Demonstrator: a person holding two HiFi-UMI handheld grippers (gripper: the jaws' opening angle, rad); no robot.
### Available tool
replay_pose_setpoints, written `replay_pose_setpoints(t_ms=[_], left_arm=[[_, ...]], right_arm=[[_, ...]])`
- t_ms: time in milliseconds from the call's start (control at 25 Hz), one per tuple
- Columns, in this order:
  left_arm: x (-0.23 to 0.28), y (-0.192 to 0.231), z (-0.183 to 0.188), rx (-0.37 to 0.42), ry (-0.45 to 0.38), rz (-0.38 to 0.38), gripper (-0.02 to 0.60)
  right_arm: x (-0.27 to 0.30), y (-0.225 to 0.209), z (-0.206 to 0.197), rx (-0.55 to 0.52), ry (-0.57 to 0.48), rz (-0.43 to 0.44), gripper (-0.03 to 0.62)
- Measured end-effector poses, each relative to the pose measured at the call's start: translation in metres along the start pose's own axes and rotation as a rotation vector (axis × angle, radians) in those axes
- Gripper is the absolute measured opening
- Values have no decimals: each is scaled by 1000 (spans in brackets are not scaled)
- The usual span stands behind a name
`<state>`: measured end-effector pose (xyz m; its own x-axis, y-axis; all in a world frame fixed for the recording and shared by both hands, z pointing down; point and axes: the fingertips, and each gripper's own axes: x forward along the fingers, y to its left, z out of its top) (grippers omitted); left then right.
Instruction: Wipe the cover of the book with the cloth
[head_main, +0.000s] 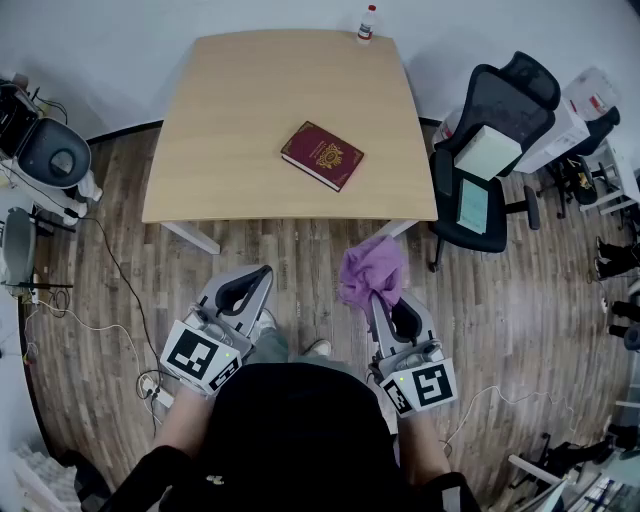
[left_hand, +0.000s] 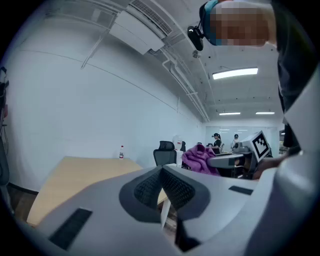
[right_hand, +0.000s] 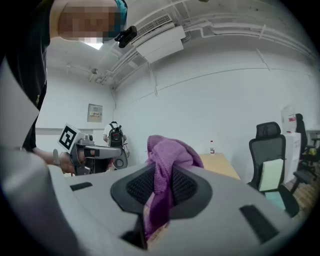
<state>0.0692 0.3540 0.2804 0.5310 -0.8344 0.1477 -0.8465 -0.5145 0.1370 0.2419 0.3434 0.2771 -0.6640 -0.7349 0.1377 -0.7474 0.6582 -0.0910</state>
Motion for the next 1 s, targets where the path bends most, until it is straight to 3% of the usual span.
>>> replay_pose_setpoints(t_ms=[320,1000], left_arm=[[-14,38,1,-129,-40,1,18],[-36,122,-9,-132,-39,-102,18]], right_arm=[[27,21,0,-9,17,2,71],[103,73,9,-19,15,-71,71]])
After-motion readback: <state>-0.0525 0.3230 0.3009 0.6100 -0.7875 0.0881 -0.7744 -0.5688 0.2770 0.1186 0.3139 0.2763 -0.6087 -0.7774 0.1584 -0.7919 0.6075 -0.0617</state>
